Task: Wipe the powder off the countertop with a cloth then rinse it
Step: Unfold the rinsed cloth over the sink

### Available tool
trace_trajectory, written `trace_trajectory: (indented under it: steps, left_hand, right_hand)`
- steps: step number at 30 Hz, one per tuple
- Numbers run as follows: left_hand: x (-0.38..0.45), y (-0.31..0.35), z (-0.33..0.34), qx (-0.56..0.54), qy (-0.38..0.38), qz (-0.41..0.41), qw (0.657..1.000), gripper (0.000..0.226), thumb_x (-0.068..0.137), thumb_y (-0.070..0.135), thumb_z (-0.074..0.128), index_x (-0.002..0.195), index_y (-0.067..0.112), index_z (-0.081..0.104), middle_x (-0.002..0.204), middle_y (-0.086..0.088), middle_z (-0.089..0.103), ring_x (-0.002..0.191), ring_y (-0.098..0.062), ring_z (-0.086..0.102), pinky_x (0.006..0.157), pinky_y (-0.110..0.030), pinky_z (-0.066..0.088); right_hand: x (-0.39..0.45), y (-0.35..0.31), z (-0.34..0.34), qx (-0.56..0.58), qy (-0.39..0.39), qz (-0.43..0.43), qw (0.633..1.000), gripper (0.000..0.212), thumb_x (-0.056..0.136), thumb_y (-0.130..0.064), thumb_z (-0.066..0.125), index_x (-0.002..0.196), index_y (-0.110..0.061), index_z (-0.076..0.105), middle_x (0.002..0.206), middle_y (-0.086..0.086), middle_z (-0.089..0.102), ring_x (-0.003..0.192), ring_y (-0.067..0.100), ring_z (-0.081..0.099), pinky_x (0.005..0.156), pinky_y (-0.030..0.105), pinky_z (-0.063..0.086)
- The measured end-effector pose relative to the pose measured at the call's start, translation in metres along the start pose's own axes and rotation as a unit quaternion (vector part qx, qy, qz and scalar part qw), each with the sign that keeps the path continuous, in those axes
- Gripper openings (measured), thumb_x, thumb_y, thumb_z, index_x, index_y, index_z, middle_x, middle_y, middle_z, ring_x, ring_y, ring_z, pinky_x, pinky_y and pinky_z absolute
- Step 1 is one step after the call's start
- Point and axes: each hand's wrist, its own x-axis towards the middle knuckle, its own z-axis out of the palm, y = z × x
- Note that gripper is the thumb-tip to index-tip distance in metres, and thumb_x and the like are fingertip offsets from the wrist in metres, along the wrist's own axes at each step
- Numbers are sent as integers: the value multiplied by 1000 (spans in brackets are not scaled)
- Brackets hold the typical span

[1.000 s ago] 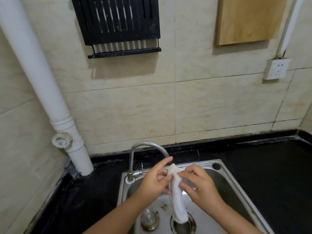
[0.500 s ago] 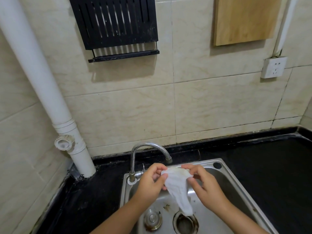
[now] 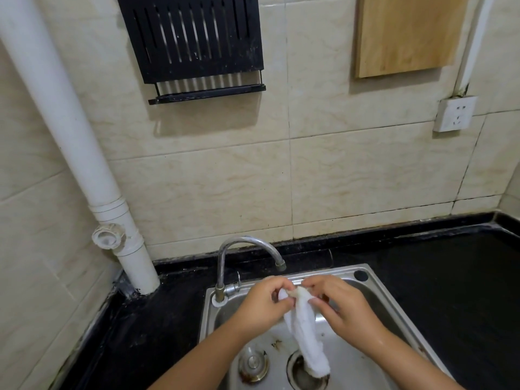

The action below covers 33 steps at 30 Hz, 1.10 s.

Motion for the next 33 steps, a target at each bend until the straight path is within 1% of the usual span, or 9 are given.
trace_trajectory:
  steps: [4,8,11,13,16,20,24,30,33]
  left_hand:
    - [0,6,-8,33,57,35,997,29,85,10,59,72,33,48,88,10,44,82,-5,48,78,-18,44]
    - [-7,1,-8,67,73,55,994,27,84,16,62,69,29,43,95,16,45,85,-3,48,74,-12,41]
    - [-9,3,-6,-68,58,16,996,24,85,10,58,70,19,43,91,12,61,83,-2,57,76,-17,43]
    - [-6,7,-7,-102,84,-7,991,25,88,2,54,71,15,40,72,8,50,61,2,45,61,-13,36]
    - [0,16,-12,-109,125,0,986,24,91,4,49,75,18,36,71,3,38,60,-4,34,56,-14,30]
    - [4,24,-16,-68,152,4,986,21,96,16,42,80,26,31,75,6,42,68,-9,42,57,-15,34]
    - [5,30,-18,-53,200,34,978,17,95,11,43,91,23,31,80,12,44,69,1,44,60,-10,36]
    - [9,20,-25,-226,237,22,945,33,87,0,54,94,27,37,92,0,63,82,-13,62,72,-21,48]
    - [9,15,-28,-255,282,9,925,34,86,-1,55,94,28,39,85,3,66,79,-11,64,71,-26,51]
  right_hand:
    - [-2,3,-7,-48,26,34,998,5,84,-29,46,80,-32,44,69,-14,52,71,-6,42,65,3,35]
    - [3,1,-14,-115,-42,87,989,18,88,-29,44,74,-35,35,70,-21,39,67,1,38,63,15,34]
    - [13,-3,-17,47,-76,204,975,22,93,-23,47,80,-40,44,69,-11,52,69,2,49,64,13,37]
    - [21,-7,-20,125,-74,257,955,28,93,-13,52,71,-31,53,63,-11,56,64,-4,50,63,14,37]
    - [31,-15,-21,212,-72,303,926,25,94,-12,48,70,-12,55,65,-9,52,58,-6,45,60,10,36]
    - [39,-23,-11,283,39,305,908,28,93,-25,48,69,-10,46,64,-4,44,57,1,41,57,14,36]
    - [53,-27,-6,233,104,299,920,29,96,-11,41,67,-13,42,61,-3,41,56,5,37,55,19,33]
    - [61,-28,-6,186,100,301,930,20,91,-10,53,74,-20,47,69,-3,48,62,8,43,54,11,36]
    - [58,-25,-6,284,47,302,909,39,80,2,64,94,-30,47,85,2,53,78,15,54,75,24,47]
